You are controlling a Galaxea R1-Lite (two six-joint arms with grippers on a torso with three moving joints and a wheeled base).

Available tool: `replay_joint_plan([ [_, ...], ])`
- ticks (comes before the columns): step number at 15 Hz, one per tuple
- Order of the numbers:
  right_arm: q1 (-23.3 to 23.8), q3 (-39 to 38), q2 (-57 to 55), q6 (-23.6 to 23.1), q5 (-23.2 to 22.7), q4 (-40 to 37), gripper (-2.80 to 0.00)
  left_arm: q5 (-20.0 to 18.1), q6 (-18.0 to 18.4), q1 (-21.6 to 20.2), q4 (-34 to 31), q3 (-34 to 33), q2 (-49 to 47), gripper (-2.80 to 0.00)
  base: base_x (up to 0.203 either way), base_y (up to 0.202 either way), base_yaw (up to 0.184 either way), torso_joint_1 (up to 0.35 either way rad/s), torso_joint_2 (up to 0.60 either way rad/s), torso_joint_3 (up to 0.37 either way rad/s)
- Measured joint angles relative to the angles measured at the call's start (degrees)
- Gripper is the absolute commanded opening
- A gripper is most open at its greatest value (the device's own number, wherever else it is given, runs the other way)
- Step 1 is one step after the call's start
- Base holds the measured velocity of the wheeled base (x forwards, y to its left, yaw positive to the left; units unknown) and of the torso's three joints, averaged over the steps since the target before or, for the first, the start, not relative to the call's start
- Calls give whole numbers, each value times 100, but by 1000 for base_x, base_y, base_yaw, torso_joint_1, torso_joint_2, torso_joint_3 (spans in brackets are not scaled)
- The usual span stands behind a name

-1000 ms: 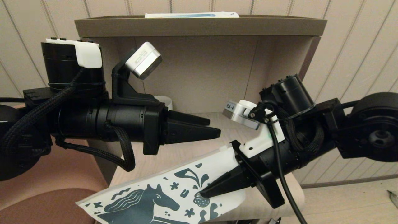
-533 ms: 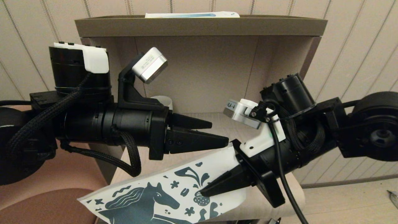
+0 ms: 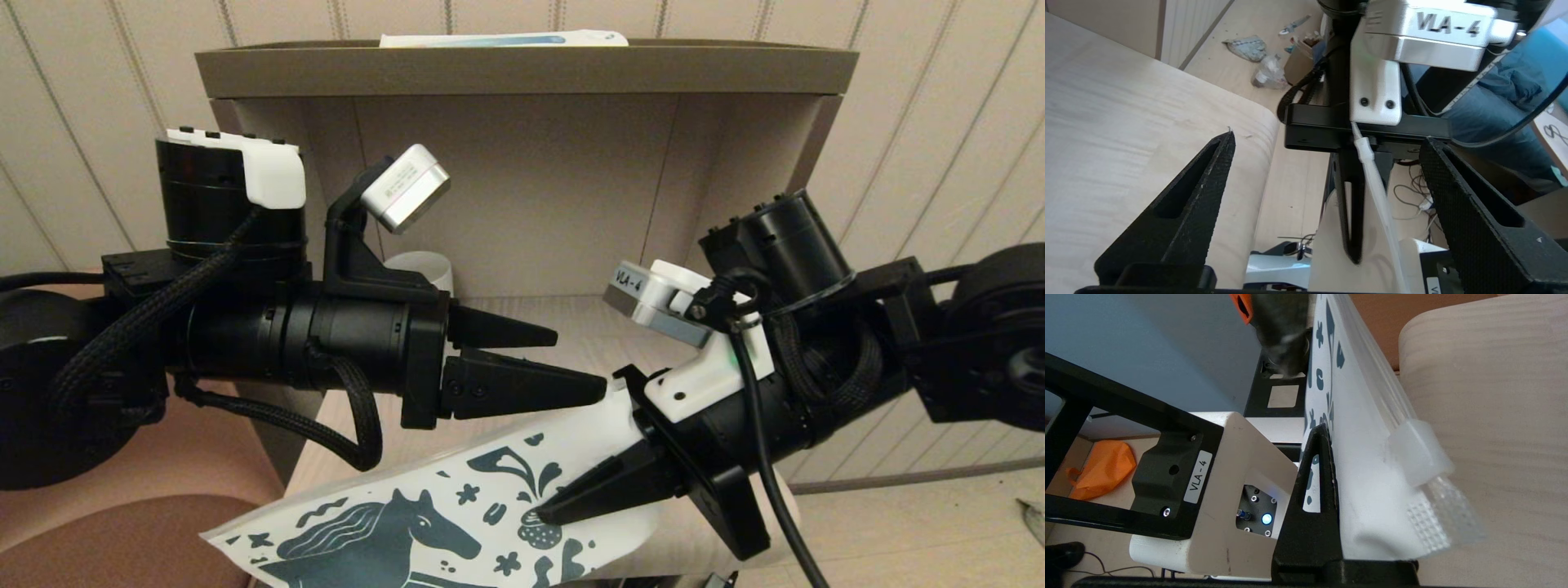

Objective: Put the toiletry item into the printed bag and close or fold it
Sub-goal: Close the strorage bag and place it on the desk

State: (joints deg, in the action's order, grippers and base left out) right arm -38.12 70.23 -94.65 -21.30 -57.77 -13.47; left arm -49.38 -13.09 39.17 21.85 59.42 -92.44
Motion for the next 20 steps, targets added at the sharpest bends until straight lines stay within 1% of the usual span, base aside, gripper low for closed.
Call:
replay_joint_plan([
  [6, 0, 111, 23, -7, 100, -140, -280, 2, 12, 5, 6, -22, -20, 0, 0, 0, 0, 0, 0, 0],
  [8, 6, 435, 30, -55, 286, -708, -280, 4, 27, 5, 5, -33, -20, 0, 0, 0, 0, 0, 0, 0],
  [10, 6, 781, 24, -321, 475, -1425, -280, 0, 76, 0, 6, -44, -20, 0, 0, 0, 0, 0, 0, 0],
  [12, 9, 967, 18, -384, 514, -1794, -280, -4, 85, 2, 8, -57, -20, 0, 0, 0, 0, 0, 0, 0],
  [16, -20, 1041, 2, -367, 447, -1783, -280, -20, 72, 2, 34, -73, -20, 0, 0, 0, 0, 0, 0, 0],
  [20, -198, 938, -17, -277, 376, -1738, -280, -17, 30, 2, 39, -22, -6, 0, 0, 0, 0, 0, 0, 0],
])
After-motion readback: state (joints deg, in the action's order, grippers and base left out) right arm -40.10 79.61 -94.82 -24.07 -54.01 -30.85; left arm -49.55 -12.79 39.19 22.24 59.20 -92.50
